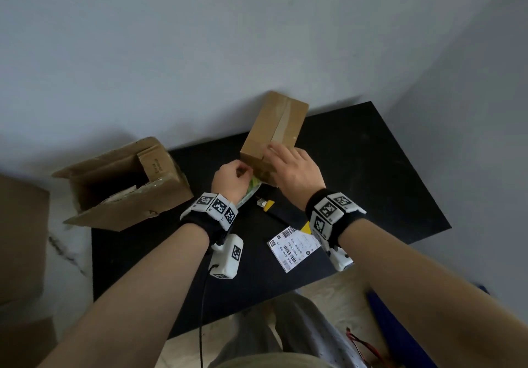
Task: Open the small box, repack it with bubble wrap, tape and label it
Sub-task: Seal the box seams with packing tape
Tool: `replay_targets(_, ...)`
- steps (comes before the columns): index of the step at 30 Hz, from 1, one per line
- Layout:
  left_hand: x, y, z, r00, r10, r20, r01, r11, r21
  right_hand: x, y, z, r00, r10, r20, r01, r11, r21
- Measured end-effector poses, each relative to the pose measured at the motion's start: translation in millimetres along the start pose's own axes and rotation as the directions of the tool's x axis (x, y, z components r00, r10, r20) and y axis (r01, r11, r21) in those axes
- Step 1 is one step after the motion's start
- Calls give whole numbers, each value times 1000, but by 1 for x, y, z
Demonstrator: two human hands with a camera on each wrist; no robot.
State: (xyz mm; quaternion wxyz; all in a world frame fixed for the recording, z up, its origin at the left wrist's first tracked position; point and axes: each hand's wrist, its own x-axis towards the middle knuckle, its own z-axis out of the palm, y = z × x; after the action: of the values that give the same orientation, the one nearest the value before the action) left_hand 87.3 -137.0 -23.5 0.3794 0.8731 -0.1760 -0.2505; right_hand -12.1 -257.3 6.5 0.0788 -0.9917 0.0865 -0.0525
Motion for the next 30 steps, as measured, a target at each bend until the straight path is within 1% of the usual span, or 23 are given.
replay_targets(1, 0, 1, 0, 1000, 10, 3, -10, 1000, 17, 5, 0, -2, 998, -6, 68, 7, 1000, -10)
replay_targets(3, -1, 0, 0, 1000, 28, 7, -28, 999, 20, 10, 3, -3, 975, -33, 218, 39, 999, -23)
replay_targets(4, -1, 0, 0, 999, 34, 8, -34, 999, 11, 12, 4, -4, 961, -40, 273, 51, 998, -31)
replay_targets(5, -2, 0, 0, 999, 39, 7, -39, 999, 4, 12, 6, -4, 952, -47, 302, 61, 997, -38)
replay_targets(7, -2, -3, -2, 999, 45, 10, -45, 999, 22, 13, 8, -4, 946, -52, 319, 65, 997, -33)
replay_targets(10, -1, -11, -6, 999, 48, 8, -48, 988, 148, 9, 18, -4, 939, -41, 342, 59, 997, -42)
replay_targets(13, -3, -19, -11, 999, 34, 3, -34, 993, 117, 3, 29, -2, 932, -54, 359, 87, 993, -76)
replay_targets(15, -5, -19, -13, 999, 34, 0, -34, 997, 75, 1, 31, 3, 940, -67, 333, 100, 991, -85)
replay_targets(17, -6, -16, -12, 999, 52, -5, -52, 998, 35, 3, 30, 5, 959, -64, 275, 85, 994, -67)
replay_targets(20, -7, -11, -11, 998, 70, 1, -70, 997, -43, 9, 25, 8, 989, -79, 125, 81, 997, -12)
replay_targets(22, -10, -11, -12, 998, 69, 5, -68, 993, -93, 11, 25, 14, 997, -72, 22, 72, 997, 7)
replay_targets(23, -11, -11, -13, 997, 71, 13, -70, 992, -109, 12, 26, 18, 998, -57, -8, 57, 998, 11)
replay_targets(26, -19, -12, -16, 994, 81, 73, -71, 989, -132, 12, 23, 25, 999, -19, -44, 20, 1000, 7)
replay_targets(30, -27, -13, -22, 991, 68, 116, -50, 987, -150, 9, 19, 29, 1000, 12, -7, -11, 999, 38)
